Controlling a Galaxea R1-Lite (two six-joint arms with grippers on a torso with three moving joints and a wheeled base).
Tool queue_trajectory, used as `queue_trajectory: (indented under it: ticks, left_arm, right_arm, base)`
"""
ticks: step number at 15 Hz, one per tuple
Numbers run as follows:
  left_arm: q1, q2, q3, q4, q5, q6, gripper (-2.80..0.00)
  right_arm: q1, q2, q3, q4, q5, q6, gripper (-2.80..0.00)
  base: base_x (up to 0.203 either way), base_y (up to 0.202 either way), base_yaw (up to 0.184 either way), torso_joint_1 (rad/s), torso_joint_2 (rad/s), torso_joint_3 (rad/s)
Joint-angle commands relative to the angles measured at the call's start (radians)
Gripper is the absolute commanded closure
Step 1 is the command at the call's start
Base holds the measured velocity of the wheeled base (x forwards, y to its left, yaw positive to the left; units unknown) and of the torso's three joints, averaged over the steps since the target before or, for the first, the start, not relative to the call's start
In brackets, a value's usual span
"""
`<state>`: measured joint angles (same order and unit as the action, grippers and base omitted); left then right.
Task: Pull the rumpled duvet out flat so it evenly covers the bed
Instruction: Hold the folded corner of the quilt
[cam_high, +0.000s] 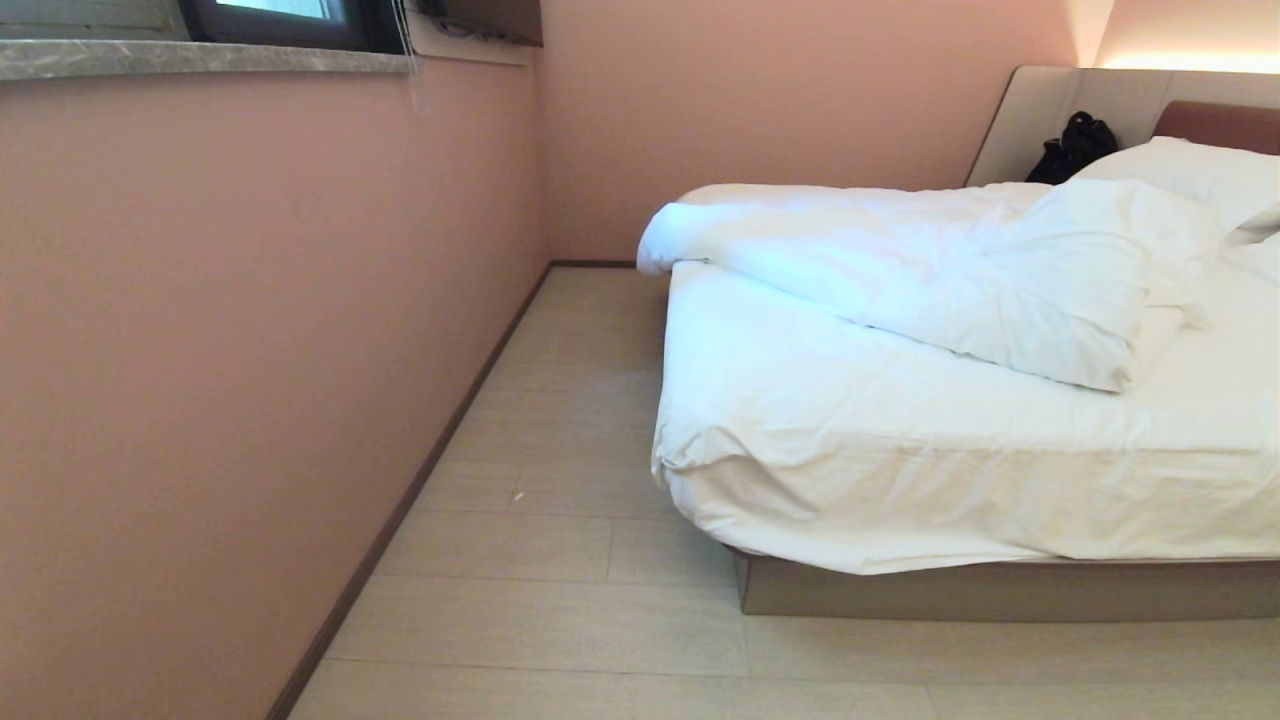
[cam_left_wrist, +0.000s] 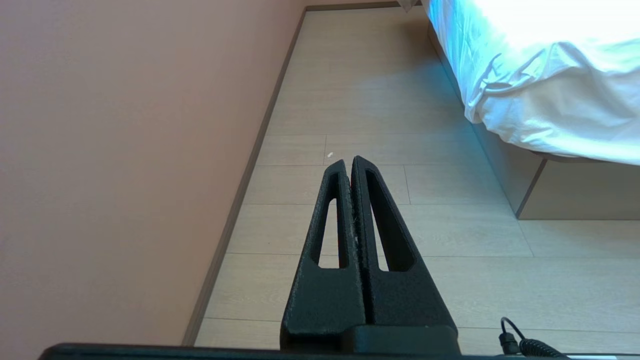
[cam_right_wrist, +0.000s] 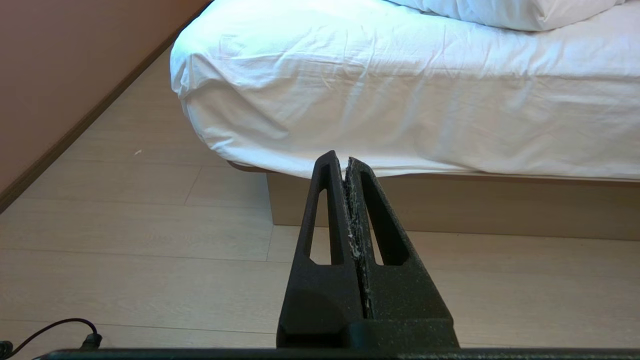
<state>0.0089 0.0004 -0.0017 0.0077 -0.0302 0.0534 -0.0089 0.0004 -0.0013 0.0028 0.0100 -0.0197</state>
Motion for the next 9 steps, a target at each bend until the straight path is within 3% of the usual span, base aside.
queue_trajectory:
  ticks: [1, 9]
  left_arm:
    - [0.000, 0.000, 0.000, 0.000, 0.000, -0.001, 0.00]
    - [0.000, 0.000, -0.002, 0.001, 0.001, 0.005, 0.00]
  right_arm:
    - [0.000, 0.000, 0.000, 0.000, 0.001, 0.000, 0.00]
    - [0.000, 0.001, 0.000, 0.000, 0.001, 0.000, 0.00]
  base:
    - [0.000, 0.000, 0.000, 0.000, 0.00, 0.000]
    - [0.000, 0.000, 0.000, 0.000, 0.00, 0.000]
